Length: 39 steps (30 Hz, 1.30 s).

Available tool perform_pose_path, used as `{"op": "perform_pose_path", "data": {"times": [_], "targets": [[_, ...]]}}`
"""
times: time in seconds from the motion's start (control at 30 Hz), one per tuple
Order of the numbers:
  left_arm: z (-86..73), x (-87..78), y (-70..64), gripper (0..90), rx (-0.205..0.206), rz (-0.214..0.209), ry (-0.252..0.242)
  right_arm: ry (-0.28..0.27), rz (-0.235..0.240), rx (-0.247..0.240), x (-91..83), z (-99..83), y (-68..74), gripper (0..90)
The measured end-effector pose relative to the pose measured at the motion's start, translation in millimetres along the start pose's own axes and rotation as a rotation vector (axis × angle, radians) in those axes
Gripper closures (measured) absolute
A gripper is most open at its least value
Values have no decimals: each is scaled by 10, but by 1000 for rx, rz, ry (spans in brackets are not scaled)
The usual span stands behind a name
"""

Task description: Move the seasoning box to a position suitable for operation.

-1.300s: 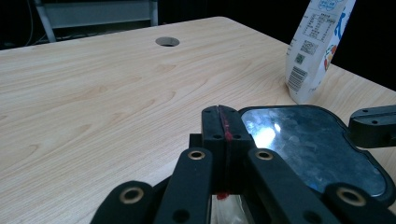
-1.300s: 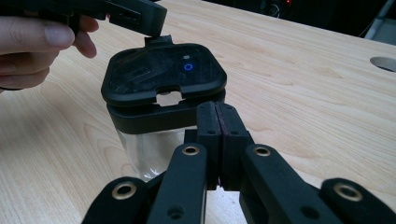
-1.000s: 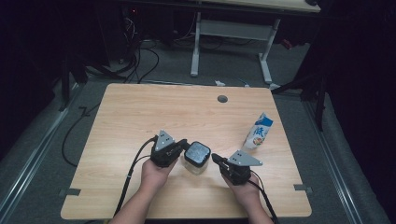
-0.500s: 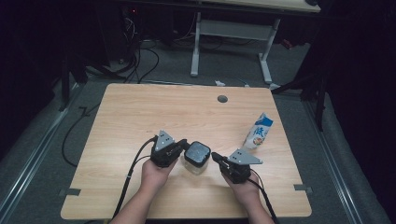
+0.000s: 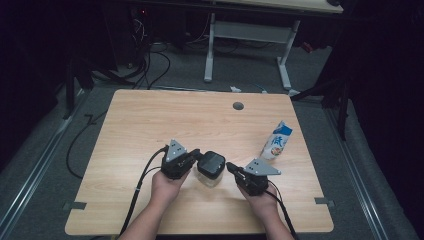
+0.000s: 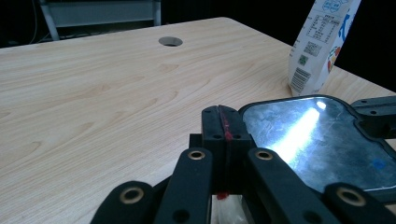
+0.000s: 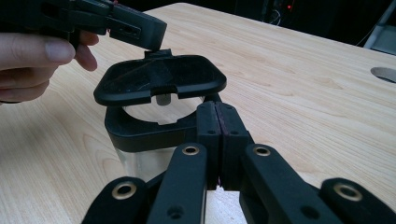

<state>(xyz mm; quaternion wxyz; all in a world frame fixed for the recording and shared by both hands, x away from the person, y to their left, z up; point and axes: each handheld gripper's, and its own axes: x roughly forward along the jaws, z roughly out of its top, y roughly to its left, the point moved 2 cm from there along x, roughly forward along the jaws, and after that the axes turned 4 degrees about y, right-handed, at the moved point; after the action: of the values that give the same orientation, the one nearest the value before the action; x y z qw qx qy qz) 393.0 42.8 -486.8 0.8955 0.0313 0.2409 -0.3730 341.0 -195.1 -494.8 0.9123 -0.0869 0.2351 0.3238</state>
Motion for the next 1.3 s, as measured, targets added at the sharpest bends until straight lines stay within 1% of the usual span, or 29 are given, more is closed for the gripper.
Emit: {"op": "perform_pose_path", "data": {"times": [0.3, 0.6, 0.63, 0.7, 0.73, 0.8, 0.83, 0.9, 0.97, 1.03, 1.13, 1.2, 1.3], "targets": [[-6, 4, 7, 900, -6, 6, 2, -10, 10, -9, 29, 40, 3, 892], [-1, -1, 2, 900, 2, 11, 10, -20, 23, -18, 73, 88, 17, 893], [1, -1, 3, 900, 3, 11, 11, -21, 31, -21, 79, 95, 22, 893], [6, -9, 2, 900, 8, 18, 14, -26, 29, -28, 90, 110, 35, 900], [8, -28, 5, 900, 7, 25, 11, -24, 32, -30, 87, 117, 44, 900], [3, -102, 21, 900, -3, 23, -4, -31, 34, -43, 91, 134, 56, 900], [-11, -147, 24, 900, 0, 29, -8, -31, 37, -44, 92, 140, 60, 900], [-68, -242, 31, 900, -2, 35, -4, -33, 38, -45, 95, 146, 62, 900], [-152, -332, 30, 900, -22, 32, -3, -31, 41, -43, 103, 148, 60, 900], [-252, -394, 8, 900, -37, 25, 2, -31, 45, -45, 116, 152, 58, 900], [-379, -428, -70, 900, -37, 17, 25, -29, 42, -46, 122, 153, 67, 900], [-414, -432, -149, 895, -28, 2, 30, -29, 42, -44, 120, 154, 67, 900], [-400, -419, -281, 887, -14, -32, 28, -32, 44, -40, 116, 159, 72, 900]]}}
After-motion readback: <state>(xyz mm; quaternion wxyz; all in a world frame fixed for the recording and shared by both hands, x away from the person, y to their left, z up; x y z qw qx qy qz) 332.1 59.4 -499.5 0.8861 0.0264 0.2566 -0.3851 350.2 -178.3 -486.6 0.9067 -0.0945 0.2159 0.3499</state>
